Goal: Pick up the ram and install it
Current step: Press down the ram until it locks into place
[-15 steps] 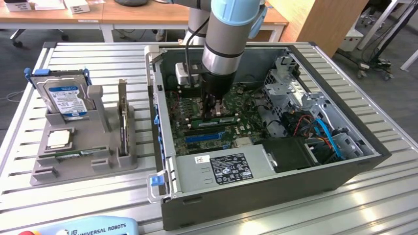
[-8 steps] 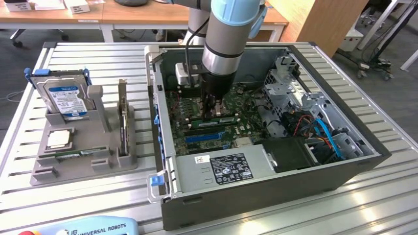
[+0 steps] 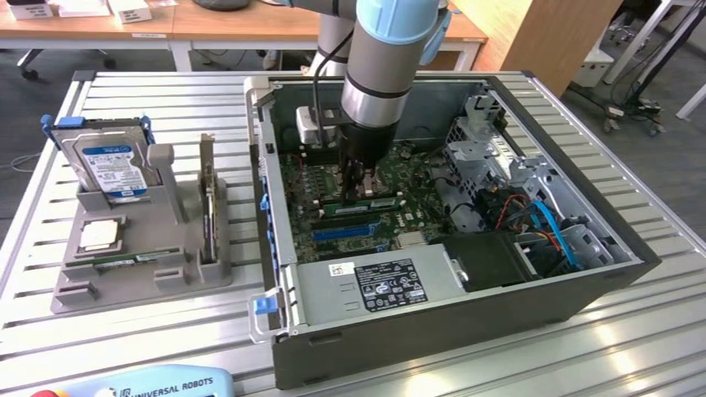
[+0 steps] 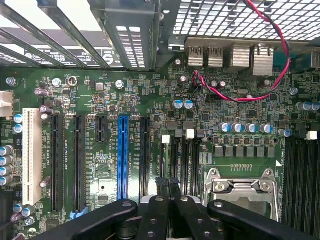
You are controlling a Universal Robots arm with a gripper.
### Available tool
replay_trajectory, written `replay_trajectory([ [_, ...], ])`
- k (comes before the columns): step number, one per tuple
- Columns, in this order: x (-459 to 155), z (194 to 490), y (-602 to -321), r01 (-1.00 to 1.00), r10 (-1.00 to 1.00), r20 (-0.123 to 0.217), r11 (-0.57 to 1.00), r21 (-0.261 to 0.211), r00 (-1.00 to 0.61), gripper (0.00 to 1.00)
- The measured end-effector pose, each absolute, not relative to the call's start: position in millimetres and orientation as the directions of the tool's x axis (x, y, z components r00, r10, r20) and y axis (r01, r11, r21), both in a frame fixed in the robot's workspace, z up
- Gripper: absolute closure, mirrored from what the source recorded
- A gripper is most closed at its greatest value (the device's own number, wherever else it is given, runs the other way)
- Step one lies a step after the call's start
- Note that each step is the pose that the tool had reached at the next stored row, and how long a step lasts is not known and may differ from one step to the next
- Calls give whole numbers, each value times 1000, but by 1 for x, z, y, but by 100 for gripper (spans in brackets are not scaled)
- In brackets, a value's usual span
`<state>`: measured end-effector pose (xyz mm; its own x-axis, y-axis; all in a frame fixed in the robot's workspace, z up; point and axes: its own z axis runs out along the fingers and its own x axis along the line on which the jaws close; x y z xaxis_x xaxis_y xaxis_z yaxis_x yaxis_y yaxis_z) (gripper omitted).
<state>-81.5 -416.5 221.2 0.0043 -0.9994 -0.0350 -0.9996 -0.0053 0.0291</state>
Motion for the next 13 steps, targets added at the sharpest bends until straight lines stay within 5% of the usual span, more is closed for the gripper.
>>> replay_trajectory([
  [13,-81,242,-416,-1000,-999,-35,-5,29,4,90],
])
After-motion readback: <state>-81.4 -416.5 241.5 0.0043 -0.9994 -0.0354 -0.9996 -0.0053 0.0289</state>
